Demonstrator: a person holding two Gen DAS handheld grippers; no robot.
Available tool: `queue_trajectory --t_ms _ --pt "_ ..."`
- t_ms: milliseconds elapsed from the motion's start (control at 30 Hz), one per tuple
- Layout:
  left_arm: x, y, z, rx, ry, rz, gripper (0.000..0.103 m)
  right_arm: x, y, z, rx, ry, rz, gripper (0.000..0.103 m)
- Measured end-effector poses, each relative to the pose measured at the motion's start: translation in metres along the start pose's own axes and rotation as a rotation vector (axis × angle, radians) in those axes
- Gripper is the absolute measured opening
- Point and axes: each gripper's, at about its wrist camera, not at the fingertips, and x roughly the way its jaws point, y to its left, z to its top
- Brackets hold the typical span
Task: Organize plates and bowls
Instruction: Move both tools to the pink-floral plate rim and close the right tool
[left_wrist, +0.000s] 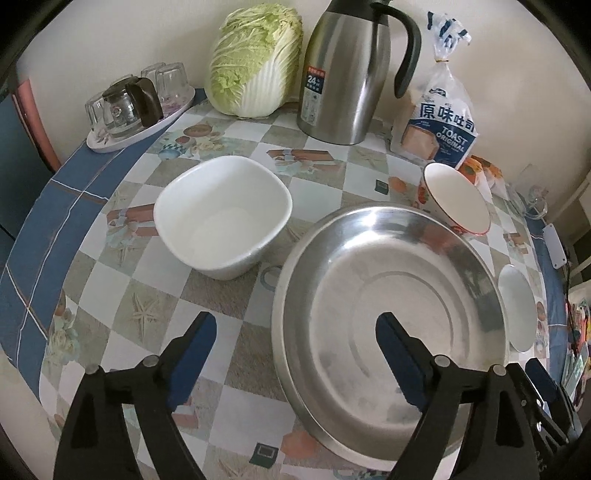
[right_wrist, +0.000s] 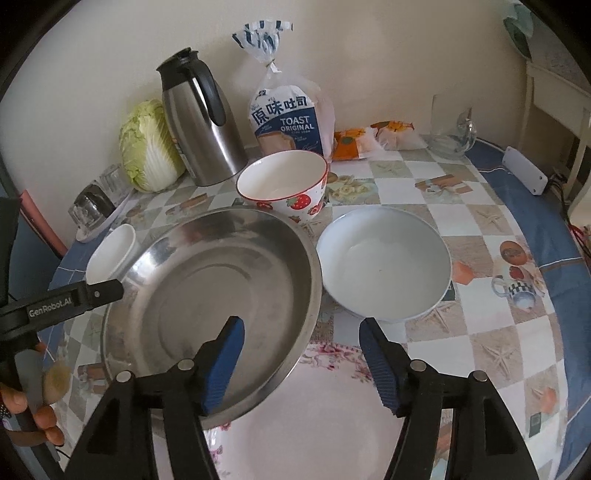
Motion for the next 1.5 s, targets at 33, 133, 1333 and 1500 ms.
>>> queue_trajectory --t_ms 33,133,1333,1500 --pt "-0.002 -0.001 -0.002 0.0 -0.005 0.001 0.089 -0.002 0.0 -0.001 0.001 -0.003 -0.001 0.075" --pt "-0.011 -0.004 -0.008 0.012 -0.031 -0.006 0.089 -0.011 -0.002 -0.005 0.011 -0.021 -0.007 0.087" --pt "-0.055 -0.023 -0.1 0.082 -0.054 -0.133 0.098 -0.072 -0.038 -0.084 0.212 -0.045 -0.002 0.103" --pt "-0.047 -0.031 -0.105 0.094 -0.016 -0.145 0.098 -0.056 -0.055 -0.087 0.267 0.02 0.005 0.103"
